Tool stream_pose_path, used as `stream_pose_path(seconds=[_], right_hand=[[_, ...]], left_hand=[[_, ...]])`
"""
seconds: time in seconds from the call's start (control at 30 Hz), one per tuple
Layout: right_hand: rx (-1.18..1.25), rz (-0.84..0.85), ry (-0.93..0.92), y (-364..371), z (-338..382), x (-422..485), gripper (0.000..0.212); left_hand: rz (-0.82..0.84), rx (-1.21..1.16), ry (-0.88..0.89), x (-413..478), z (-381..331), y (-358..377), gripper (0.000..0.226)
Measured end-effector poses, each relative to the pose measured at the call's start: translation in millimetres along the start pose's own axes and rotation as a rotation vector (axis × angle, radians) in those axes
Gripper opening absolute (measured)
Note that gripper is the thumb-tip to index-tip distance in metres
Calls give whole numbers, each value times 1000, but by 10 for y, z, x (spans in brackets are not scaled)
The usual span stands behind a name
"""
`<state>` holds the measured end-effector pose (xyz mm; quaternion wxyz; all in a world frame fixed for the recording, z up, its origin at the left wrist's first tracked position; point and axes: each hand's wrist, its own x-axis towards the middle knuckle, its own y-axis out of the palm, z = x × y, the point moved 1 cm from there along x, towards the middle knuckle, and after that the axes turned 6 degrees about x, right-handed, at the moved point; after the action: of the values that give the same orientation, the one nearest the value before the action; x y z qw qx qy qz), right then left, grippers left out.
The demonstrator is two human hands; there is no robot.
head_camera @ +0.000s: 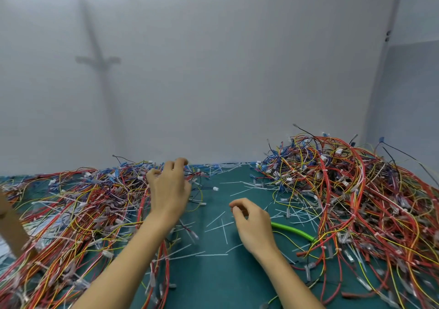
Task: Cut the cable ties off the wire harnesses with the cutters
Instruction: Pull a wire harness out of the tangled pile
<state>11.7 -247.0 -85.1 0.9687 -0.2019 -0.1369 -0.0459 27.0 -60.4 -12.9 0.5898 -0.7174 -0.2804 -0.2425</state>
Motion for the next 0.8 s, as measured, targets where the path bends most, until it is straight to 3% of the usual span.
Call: stream_pose_path(seconds=[0.1, 0.2, 0.33, 0.4, 0.47, 0.53, 0.57, 0.6, 0.67, 0.73, 0.8], right_hand=[[311, 43, 18, 6, 106, -2, 22], [532, 69, 64, 26, 176, 6, 22], [825, -66, 261, -52, 121, 22, 21], [868, -127, 371, -89, 62, 36, 15], [892, -141, 445, -95, 37, 55, 9], [902, -140, 491, -87, 31, 70, 10], [897, -142, 508, -86, 30, 77, 10], [892, -145, 525, -87, 25, 86, 10], [917, -148, 563, -93, 15, 108, 11], [944, -134, 605, -94, 8, 132, 9], [902, -86, 603, -93, 13, 131, 17]], left_hand=[[-65, -150, 79, -107, -226, -22, 38], [-47, -246, 265, -335, -476, 21, 33], [79, -439, 406, -588, -625, 95, 28], [154, -663, 300, -620, -634, 64, 25], [68, -840, 64, -566, -616, 15, 23], [-47, -811, -191, -454, -533, -9, 27], [-47, -676, -285, -376, -448, 0, 24], [21, -484, -359, -308, -335, 26, 19], [354, -190, -461, -218, -91, 133, 38], [674, -219, -468, -210, 69, 220, 55], [805, -304, -427, -261, 126, 278, 61]])
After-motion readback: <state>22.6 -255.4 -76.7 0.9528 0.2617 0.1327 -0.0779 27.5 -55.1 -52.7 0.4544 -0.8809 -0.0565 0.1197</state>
